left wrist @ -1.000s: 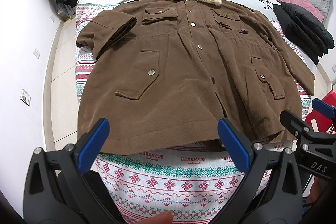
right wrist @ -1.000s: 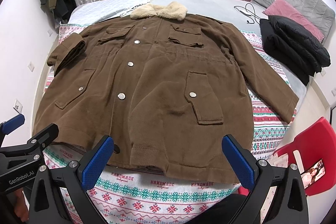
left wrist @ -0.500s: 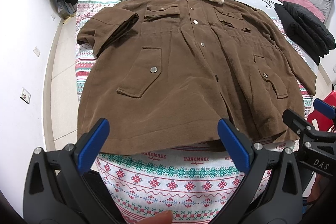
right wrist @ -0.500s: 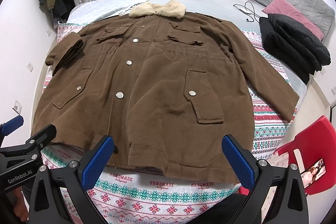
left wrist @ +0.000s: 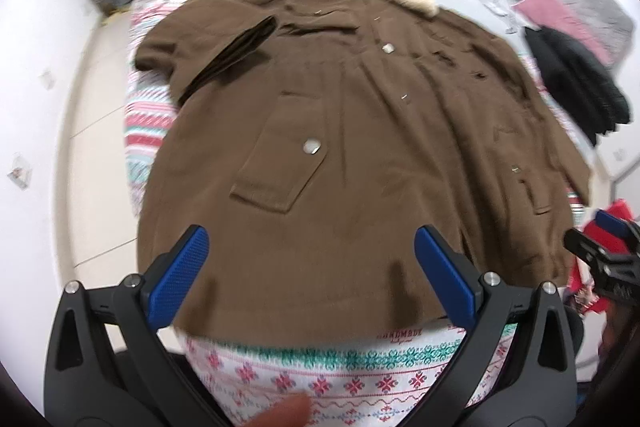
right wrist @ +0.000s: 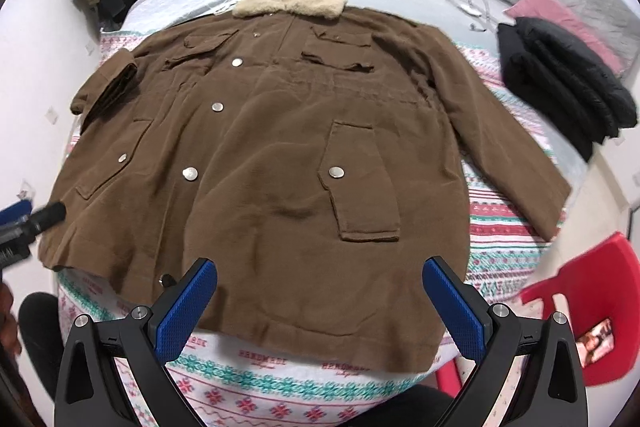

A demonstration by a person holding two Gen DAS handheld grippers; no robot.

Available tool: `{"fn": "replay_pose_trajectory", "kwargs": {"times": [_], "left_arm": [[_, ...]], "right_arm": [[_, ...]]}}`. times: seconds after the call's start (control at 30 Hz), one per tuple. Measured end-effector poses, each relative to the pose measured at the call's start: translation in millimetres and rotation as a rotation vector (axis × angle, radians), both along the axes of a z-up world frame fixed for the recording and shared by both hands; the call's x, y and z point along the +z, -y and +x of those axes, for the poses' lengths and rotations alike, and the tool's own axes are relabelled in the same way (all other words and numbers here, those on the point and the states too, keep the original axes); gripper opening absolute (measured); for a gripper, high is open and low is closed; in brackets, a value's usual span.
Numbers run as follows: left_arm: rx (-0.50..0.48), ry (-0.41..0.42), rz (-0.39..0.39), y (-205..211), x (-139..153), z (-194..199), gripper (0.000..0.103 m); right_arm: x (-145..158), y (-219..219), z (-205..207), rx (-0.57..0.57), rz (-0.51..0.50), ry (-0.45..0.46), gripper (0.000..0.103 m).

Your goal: Fold large clothes

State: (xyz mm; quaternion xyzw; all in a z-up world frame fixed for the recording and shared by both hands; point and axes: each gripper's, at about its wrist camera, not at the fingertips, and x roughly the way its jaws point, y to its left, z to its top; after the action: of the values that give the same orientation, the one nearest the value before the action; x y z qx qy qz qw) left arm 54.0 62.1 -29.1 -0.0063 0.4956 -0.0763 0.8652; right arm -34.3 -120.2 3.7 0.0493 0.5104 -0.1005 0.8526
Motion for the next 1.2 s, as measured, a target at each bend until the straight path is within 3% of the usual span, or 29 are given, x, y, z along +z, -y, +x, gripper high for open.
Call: {"fn": "replay_pose_trajectory", "kwargs": {"times": [0.13,0.23,0.33,0.43,0.6,0.73,0.77,0.8,0.87,0.93,0.97,1.0,1.03,1.07,1.1,1.13,1.2], "left_arm": [[-0.116,-0.038,0.003,-14.7,-0.5,13.6,0.102],[-0.109,-0.053,0.013,-34.6,-1.7,26.1,0.102],[-0.085,-0.085,0.010,-67.5,-7.7,41.9,0.102],[-0.052,-0.157,-0.028,-100.7,-21.5,52.1,0.102],[-0.029,-0.274,-0.133,-136.4,-63.8,57.6,0.101],[-0.056,-0.379,-0.304,-135.7,-94.0,47.0,0.091],[-0.058,-0.381,-0.330,-132.9,-96.9,42.6,0.091],[-0.061,-0.356,-0.309,-128.6,-95.7,38.0,0.091],[-0.077,-0.330,-0.297,-121.7,-92.2,29.6,0.091],[-0.091,-0.323,-0.311,-115.2,-87.4,19.4,0.090],[-0.092,-0.311,-0.302,-112.7,-85.0,14.8,0.085],[-0.094,-0.302,-0.288,-110.8,-83.5,12.3,0.081],[-0.093,-0.292,-0.274,-107.9,-81.6,9.5,0.068],[-0.083,-0.279,-0.264,-107.8,-78.2,6.5,0.045],[-0.075,-0.278,-0.276,-109.8,-75.5,6.8,0.032],[-0.056,-0.281,-0.305,-114.8,-73.4,9.3,0.023],[-0.021,-0.250,-0.336,-123.4,-58.7,8.5,0.017]], "right_arm": [[-4.6,27.0,3.1,0.053,0.066,0.024,0.103],[-12.0,45.7,7.8,0.049,0.036,-0.012,0.103],[-21.0,69.8,11.4,0.031,0.068,-0.079,0.103],[-38.1,104.9,11.7,-0.018,0.193,-0.144,0.103],[-67.0,134.4,3.2,-0.070,0.286,-0.164,0.103],[-93.9,146.9,-8.2,-0.120,0.421,-0.183,0.103],[-93.8,144.8,-11.4,-0.124,0.429,-0.163,0.103],[-92.8,143.1,-13.7,-0.126,0.430,-0.147,0.103],[-90.7,133.7,-18.8,-0.096,0.517,-0.110,0.100],[-91.4,121.2,-22.3,-0.052,0.614,-0.097,0.085],[-93.0,114.6,-23.5,-0.033,0.642,-0.098,0.072],[-95.0,108.3,-24.1,-0.028,0.625,-0.097,0.063],[-95.1,103.8,-25.3,-0.031,0.582,-0.089,0.055],[-93.5,104.3,-27.8,-0.049,0.564,-0.076,0.028],[-91.0,108.4,-30.6,-0.074,0.587,-0.059,0.013],[-87.5,112.0,-35.0,-0.095,0.608,-0.044,0.012],[-69.8,114.3,-43.2,-0.098,0.575,-0.001,0.009]]}}
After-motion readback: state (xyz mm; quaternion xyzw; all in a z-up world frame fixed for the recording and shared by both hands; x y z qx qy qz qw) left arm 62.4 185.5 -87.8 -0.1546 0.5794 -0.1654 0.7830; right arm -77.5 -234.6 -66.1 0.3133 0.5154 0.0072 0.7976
